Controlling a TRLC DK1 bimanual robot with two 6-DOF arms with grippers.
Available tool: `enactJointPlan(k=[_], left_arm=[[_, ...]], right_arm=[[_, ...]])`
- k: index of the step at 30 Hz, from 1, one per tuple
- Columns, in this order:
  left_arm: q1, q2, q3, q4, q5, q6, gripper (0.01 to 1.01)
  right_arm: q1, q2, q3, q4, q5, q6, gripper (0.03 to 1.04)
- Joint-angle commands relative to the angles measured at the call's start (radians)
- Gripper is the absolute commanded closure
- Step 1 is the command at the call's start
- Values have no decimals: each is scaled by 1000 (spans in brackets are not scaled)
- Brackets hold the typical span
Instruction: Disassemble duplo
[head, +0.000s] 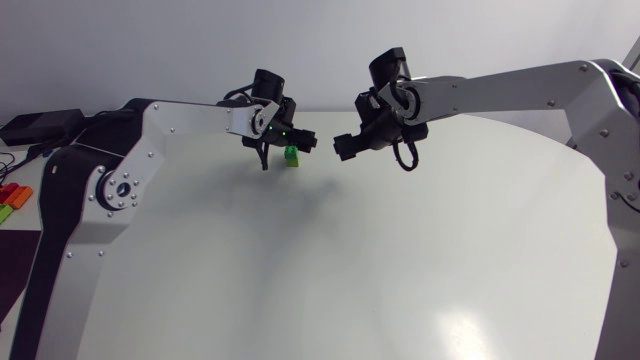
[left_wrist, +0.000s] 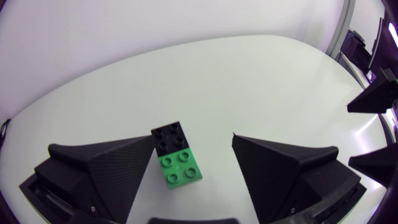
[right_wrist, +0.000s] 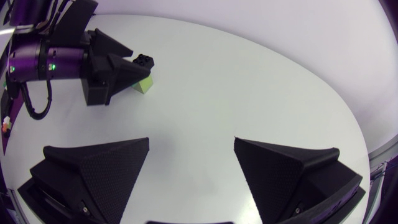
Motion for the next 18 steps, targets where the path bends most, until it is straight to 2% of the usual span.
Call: enactJointPlan(k=[1,14,18], left_arm=[[9,44,36,-9,-20,-28,225],[21,96,58,-46,-87,-21,248],[18,116,71,-69,-89,-26,507]], right_arm=[[-9,-31,-36,15,-9,6,77],[-1,-38,-59,27,-10,11,77],[2,-43,-69,33,-10,11,77]])
